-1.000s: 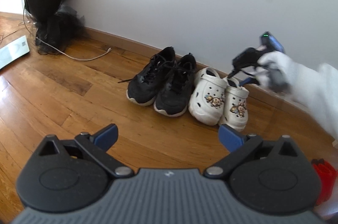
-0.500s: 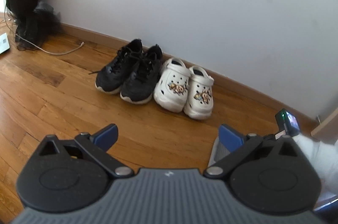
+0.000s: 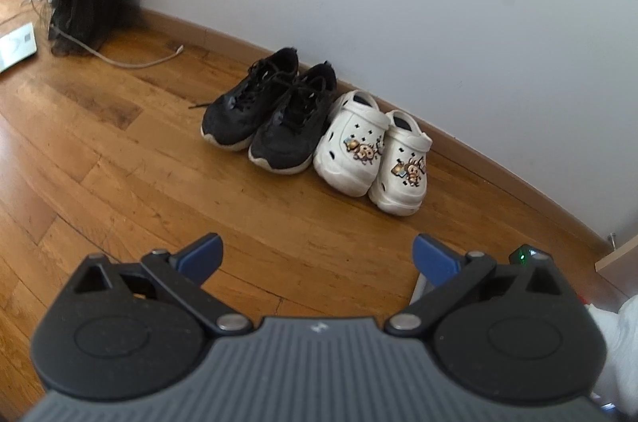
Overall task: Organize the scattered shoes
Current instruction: 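Grasp both grey NiCi slides with the right gripper and place them beside the clogs, then grasp both light grey slides with the right gripper and place them beside the NiCi slides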
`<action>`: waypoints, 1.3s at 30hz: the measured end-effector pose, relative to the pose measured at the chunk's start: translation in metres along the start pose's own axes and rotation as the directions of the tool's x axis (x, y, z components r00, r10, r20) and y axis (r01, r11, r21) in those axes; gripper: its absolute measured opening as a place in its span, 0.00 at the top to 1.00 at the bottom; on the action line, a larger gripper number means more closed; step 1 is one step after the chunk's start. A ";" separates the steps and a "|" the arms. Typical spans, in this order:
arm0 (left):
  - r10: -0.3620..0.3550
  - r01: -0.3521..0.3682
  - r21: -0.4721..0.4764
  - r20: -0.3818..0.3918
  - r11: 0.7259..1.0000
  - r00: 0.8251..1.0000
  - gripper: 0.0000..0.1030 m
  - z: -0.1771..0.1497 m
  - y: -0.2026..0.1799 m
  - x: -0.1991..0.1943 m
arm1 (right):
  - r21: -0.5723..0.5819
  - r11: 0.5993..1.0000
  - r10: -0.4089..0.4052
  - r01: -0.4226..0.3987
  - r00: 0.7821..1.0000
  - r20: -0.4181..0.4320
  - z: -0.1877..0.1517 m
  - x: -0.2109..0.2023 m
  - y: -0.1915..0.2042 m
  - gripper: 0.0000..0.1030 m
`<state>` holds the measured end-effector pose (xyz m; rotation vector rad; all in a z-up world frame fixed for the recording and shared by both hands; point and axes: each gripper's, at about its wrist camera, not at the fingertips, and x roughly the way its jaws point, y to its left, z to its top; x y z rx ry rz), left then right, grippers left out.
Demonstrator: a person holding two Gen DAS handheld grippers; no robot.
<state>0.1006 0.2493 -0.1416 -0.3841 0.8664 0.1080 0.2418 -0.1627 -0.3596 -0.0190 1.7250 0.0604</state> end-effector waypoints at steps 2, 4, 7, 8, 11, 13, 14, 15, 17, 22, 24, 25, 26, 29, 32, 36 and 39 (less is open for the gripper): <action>0.007 -0.007 -0.001 -0.013 1.000 1.000 0.00 0.000 0.001 0.003 | 0.005 1.000 0.004 -0.004 0.999 0.032 0.012 -0.011 -0.001 0.86; 0.012 -0.012 0.001 -0.022 1.000 1.000 0.00 -0.002 0.001 0.004 | 0.016 0.999 0.029 -0.030 0.997 0.066 0.029 -0.024 -0.006 0.86; 0.026 -0.025 0.005 -0.043 1.000 0.999 0.01 -0.004 0.000 0.008 | -0.005 1.000 0.023 -0.023 0.993 0.119 0.071 -0.042 -0.009 0.86; 0.031 -0.030 0.008 -0.049 1.000 0.998 0.00 -0.005 -0.001 0.009 | -0.013 1.000 0.015 -0.014 0.991 0.135 0.088 -0.046 -0.010 0.86; 0.042 -0.040 0.026 -0.064 0.999 0.997 0.00 -0.005 -0.005 0.013 | -0.044 0.999 -0.008 0.016 0.985 0.174 0.135 -0.052 -0.008 0.86; 0.044 -0.041 0.044 -0.076 0.998 0.996 0.00 -0.006 -0.009 0.016 | -0.069 0.997 -0.023 0.038 0.980 0.197 0.167 -0.053 -0.006 0.86; 0.043 -0.039 0.052 -0.079 0.998 0.996 0.00 -0.007 -0.011 0.017 | -0.081 0.996 -0.031 0.048 0.978 0.208 0.182 -0.053 -0.005 0.86; 0.042 -0.038 0.060 -0.083 0.997 0.996 0.00 -0.007 -0.013 0.019 | -0.092 0.994 -0.038 0.059 0.975 0.219 0.198 -0.054 -0.004 0.87; 0.041 -0.034 0.081 -0.091 0.996 0.995 0.00 -0.008 -0.018 0.022 | -0.099 0.993 -0.042 0.066 0.973 0.228 0.220 -0.052 0.001 0.87; 0.036 -0.023 0.120 -0.109 0.993 0.993 0.00 -0.010 -0.025 0.028 | -0.089 0.994 -0.045 0.068 0.969 0.242 0.258 -0.050 0.010 0.88; 0.033 -0.018 0.126 -0.114 0.992 0.993 0.00 -0.011 -0.027 0.029 | -0.074 0.995 -0.045 0.065 0.969 0.241 0.262 -0.045 0.016 0.89; 0.034 -0.019 0.128 -0.115 0.992 0.993 0.00 -0.011 -0.028 0.029 | -0.070 0.995 -0.047 0.066 0.968 0.246 0.262 -0.045 0.015 0.88; 0.034 -0.019 0.128 -0.115 0.992 0.993 0.00 -0.011 -0.028 0.030 | -0.066 0.996 -0.048 0.066 0.967 0.250 0.260 -0.045 0.014 0.87; 0.025 -0.011 0.118 -0.114 0.993 0.993 0.01 -0.011 -0.031 0.029 | -0.056 0.998 0.002 0.014 0.958 0.288 0.246 -0.064 -0.005 0.77; 0.002 0.011 0.124 -0.104 0.992 0.995 0.00 -0.009 -0.040 0.026 | -0.057 0.996 0.084 -0.069 0.942 0.324 0.223 -0.092 -0.024 0.63; -0.035 0.048 0.156 -0.081 0.987 0.996 0.00 -0.005 -0.063 0.020 | -0.064 0.984 0.176 -0.164 0.924 0.341 0.171 -0.138 -0.058 0.47; -0.069 0.083 0.188 -0.079 0.979 0.994 0.00 -0.002 -0.086 0.019 | -0.056 0.982 0.190 -0.181 0.933 0.306 0.133 -0.135 -0.107 0.36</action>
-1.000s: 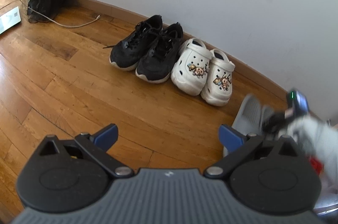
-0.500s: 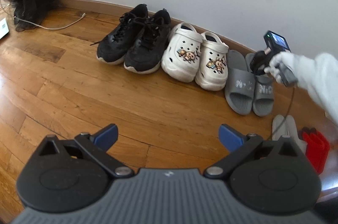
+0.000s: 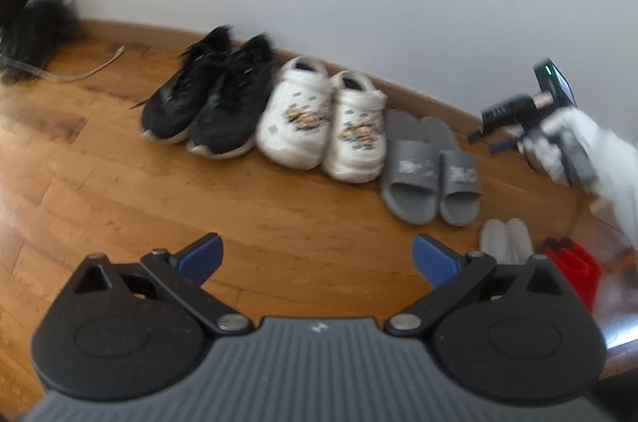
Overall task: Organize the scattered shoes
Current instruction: 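Grasp both light grey slides with the right gripper and place them beside the NiCi slides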
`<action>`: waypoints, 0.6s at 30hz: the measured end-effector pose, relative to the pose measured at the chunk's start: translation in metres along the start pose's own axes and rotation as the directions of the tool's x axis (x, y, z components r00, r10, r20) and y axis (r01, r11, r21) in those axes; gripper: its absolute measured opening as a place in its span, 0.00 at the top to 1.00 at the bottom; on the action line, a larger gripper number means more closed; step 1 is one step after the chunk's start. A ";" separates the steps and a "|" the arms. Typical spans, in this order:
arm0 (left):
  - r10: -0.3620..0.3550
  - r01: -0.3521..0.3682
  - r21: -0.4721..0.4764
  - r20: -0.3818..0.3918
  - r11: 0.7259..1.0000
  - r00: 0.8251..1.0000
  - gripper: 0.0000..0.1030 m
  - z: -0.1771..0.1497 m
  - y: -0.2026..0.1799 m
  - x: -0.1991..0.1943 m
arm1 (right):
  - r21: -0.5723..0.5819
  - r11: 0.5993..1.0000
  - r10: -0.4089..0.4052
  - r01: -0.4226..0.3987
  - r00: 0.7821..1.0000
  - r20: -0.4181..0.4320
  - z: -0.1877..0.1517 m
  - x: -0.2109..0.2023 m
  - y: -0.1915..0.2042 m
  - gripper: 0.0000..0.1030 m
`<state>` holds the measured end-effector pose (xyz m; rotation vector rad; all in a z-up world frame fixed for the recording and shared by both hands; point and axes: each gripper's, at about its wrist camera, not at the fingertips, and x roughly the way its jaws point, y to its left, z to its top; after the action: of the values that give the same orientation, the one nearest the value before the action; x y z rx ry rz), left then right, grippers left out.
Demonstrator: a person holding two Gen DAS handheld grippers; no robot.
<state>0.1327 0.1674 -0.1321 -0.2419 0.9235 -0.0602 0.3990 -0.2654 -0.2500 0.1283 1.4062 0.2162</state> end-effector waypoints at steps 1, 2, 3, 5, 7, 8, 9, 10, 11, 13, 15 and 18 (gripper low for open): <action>-0.013 0.013 0.014 0.003 1.000 1.000 0.00 0.003 -0.009 0.000 | -0.006 1.000 -0.015 0.015 0.999 -0.031 -0.017 0.000 -0.017 0.34; -0.030 0.030 0.025 0.006 0.999 1.000 0.00 0.006 -0.018 0.000 | -0.016 0.999 -0.046 0.045 0.997 -0.066 -0.036 0.000 -0.030 0.33; -0.057 0.057 0.025 0.011 0.998 0.998 0.00 0.009 -0.026 0.000 | -0.029 0.997 -0.079 0.076 0.992 -0.102 -0.055 0.001 -0.041 0.33; -0.105 0.106 0.006 -0.011 0.994 0.994 0.00 0.008 -0.036 0.002 | -0.053 0.990 -0.141 0.134 0.978 -0.151 -0.090 0.011 -0.067 0.33; -0.129 0.130 0.007 -0.042 0.992 0.991 0.00 0.003 -0.042 0.006 | -0.080 0.983 -0.179 0.167 0.968 -0.177 -0.113 0.023 -0.084 0.34; -0.138 0.139 0.019 -0.063 0.990 0.988 0.00 -0.003 -0.048 0.010 | -0.094 0.980 -0.193 0.178 0.963 -0.189 -0.123 0.028 -0.090 0.34; -0.144 0.147 0.028 -0.080 0.989 0.986 0.00 -0.007 -0.052 0.013 | -0.089 0.980 -0.190 0.176 0.962 -0.198 -0.127 0.032 -0.093 0.34; -0.144 0.147 0.033 -0.086 0.989 0.986 0.00 -0.009 -0.052 0.014 | -0.082 0.982 -0.186 0.172 0.961 -0.207 -0.131 0.036 -0.097 0.35; -0.137 0.141 0.040 -0.093 0.989 0.986 0.00 -0.010 -0.053 0.016 | -0.075 0.983 -0.181 0.169 0.960 -0.216 -0.135 0.040 -0.100 0.35; -0.122 0.127 0.040 -0.098 0.991 0.988 0.00 -0.011 -0.052 0.018 | -0.056 0.985 -0.171 0.163 0.961 -0.216 -0.136 0.047 -0.101 0.35; -0.111 0.114 0.020 -0.097 0.993 0.989 0.00 -0.008 -0.049 0.021 | -0.063 0.982 -0.187 0.177 0.954 -0.232 -0.139 0.055 -0.098 0.36; -0.133 0.134 0.008 -0.104 0.991 0.986 0.00 -0.002 -0.050 0.027 | -0.075 0.976 -0.217 0.204 0.938 -0.269 -0.150 0.068 -0.097 0.41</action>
<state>0.1499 0.1142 -0.1432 -0.2885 1.0088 -0.2049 0.2685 -0.3499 -0.3610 -0.0950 1.6793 0.0893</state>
